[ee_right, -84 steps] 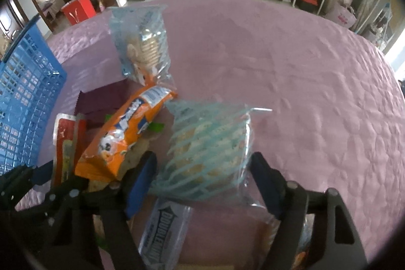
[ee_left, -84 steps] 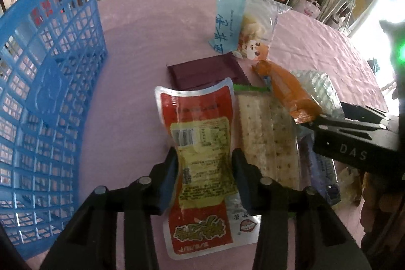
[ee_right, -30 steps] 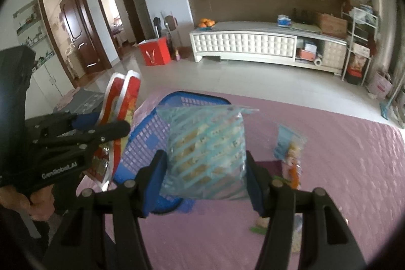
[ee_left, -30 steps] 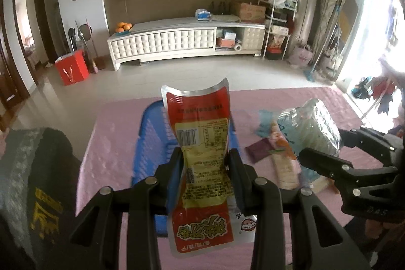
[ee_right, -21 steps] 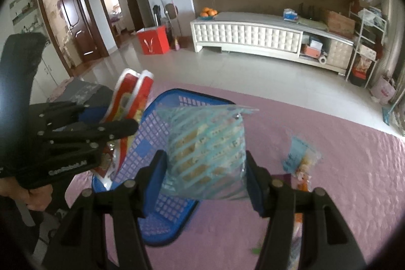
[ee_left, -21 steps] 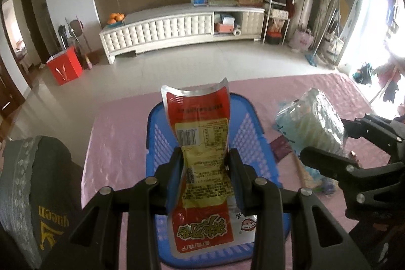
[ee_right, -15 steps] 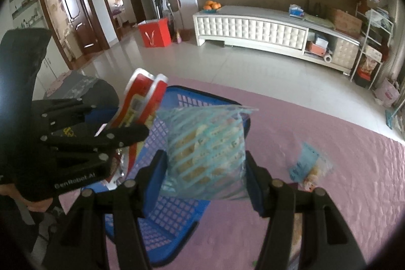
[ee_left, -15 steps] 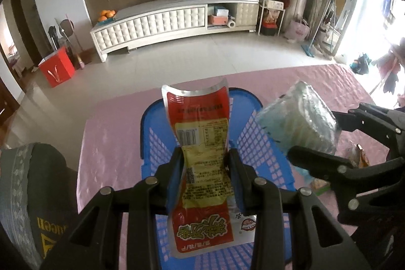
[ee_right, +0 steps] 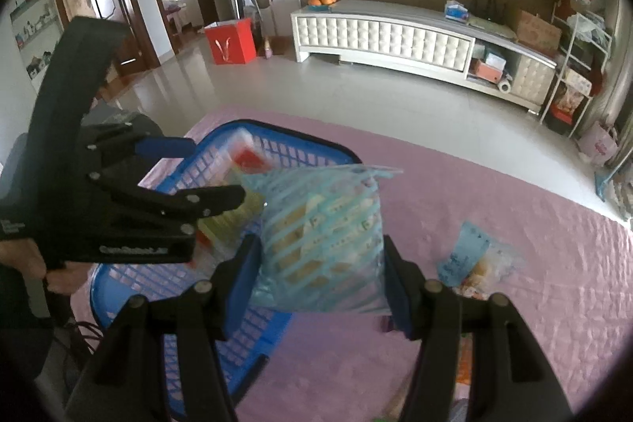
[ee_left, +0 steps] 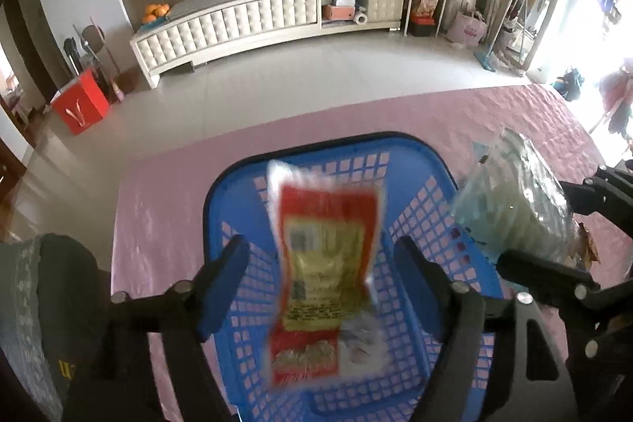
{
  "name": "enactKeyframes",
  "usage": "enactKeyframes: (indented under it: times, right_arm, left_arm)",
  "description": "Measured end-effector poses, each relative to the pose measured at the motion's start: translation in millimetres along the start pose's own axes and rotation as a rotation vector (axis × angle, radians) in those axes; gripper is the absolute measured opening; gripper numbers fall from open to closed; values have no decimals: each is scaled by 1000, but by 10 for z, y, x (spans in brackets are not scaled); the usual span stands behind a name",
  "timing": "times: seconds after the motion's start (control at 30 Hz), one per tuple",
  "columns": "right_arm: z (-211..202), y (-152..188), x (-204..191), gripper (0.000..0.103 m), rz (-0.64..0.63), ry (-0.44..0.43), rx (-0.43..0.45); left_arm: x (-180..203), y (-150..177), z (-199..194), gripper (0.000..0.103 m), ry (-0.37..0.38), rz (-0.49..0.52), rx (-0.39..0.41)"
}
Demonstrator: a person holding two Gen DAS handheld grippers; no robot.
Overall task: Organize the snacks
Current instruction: 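Open the left tool to drop the red-and-white packet into the basket, then open the right tool to drop the blue-striped bag into the basket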
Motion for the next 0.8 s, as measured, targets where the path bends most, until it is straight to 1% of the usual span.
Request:
enactKeyframes:
  times: [0.13,0.3,0.53,0.67,0.8]
  right_arm:
    - [-37,-37,37,63,17,-13,1]
    - [-99,-109,-16,63,3,-11,8]
    - [-162,-184,-240,63,-38,-22,10]
    - [-111,-225,-437,63,-72,-29,-2]
    - [32,-284,-529,63,-112,-11,-28]
  left_arm:
    - [-83,37,-23,75,-18,-12,-8]
    - [-192,122,-140,75,-13,-46,-3]
    - [-422,278,-424,75,-14,-93,32]
    - [-562,422,-533,75,-14,-122,43]
    - [-716,565,-579,75,-20,-148,48]
Point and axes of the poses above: each gripper's, at about its wrist camera, not at the fingertips, and z roughly the way its jaws point, x to its right, y to its underside, the point moved 10 cm from there along z, roughly the way its jaws point, and after that the axes turned 8 degrees about -x, right-handed, at the moved point
